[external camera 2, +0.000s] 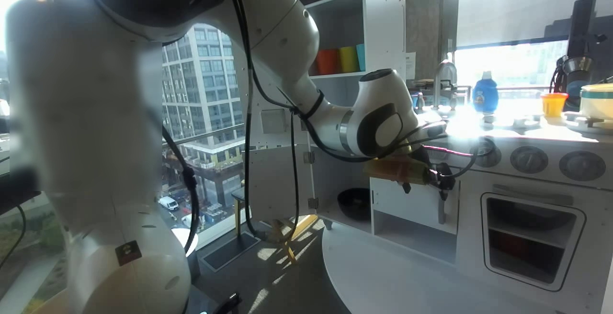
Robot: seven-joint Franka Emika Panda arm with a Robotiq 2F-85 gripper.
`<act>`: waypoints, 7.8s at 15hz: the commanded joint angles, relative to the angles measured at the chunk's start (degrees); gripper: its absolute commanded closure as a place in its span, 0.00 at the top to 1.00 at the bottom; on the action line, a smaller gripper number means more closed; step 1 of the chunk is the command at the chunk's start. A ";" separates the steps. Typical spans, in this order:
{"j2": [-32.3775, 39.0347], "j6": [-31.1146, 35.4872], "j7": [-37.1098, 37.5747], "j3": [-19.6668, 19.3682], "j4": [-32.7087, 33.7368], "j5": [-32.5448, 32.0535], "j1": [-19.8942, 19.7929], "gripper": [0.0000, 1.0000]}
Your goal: Open all the cabinet doors
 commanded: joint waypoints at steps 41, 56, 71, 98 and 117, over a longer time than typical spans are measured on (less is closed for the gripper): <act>-1.77 -15.16 -57.75 14.66 3.87 35.10 -16.39 1.00; -0.43 -12.87 -47.30 2.84 3.98 24.73 -4.50 1.00; -4.87 -16.09 -50.50 2.13 -0.30 20.38 -3.30 1.00; -11.71 -36.31 10.28 2.80 10.81 -9.37 -2.53 1.00; 2.79 -33.97 -24.31 2.47 23.38 3.93 -0.70 1.00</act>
